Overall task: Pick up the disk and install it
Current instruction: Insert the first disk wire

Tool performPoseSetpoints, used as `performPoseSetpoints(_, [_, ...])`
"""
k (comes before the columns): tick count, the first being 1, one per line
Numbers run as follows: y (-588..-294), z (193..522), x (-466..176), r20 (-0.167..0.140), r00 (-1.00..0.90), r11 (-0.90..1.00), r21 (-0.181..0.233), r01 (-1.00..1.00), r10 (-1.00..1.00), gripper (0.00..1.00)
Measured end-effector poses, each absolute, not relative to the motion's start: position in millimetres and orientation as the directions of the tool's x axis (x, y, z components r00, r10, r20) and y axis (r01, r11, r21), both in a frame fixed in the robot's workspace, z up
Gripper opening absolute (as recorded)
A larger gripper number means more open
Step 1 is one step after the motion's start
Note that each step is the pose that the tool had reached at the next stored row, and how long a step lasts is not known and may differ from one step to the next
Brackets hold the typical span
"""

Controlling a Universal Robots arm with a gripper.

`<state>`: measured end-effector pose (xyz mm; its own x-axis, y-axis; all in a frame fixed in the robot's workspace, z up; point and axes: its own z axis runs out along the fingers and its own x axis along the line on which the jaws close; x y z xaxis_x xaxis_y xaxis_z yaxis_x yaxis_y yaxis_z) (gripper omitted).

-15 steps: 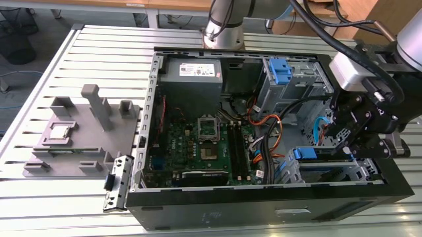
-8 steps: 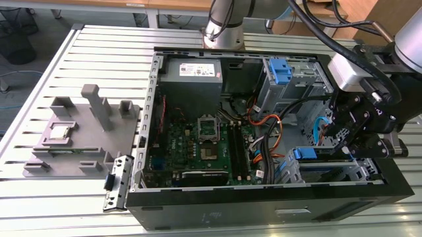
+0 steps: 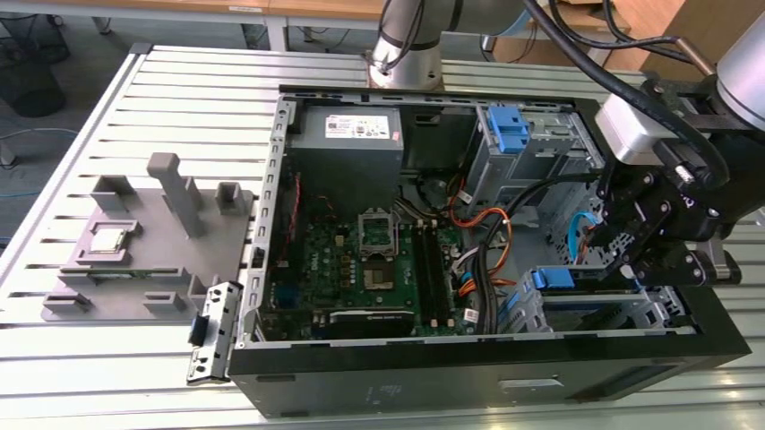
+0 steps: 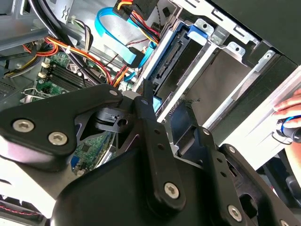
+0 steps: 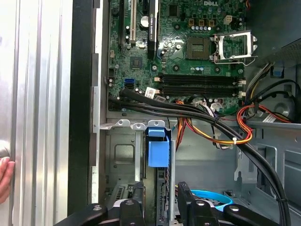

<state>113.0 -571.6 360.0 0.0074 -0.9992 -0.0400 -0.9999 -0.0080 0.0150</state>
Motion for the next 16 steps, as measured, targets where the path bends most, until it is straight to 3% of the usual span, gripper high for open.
performPoseSetpoints(16, [-570.7, 363.5, 113.0, -0.04, 0.007, -0.008, 0.015, -1.0, -0.999, 0.42])
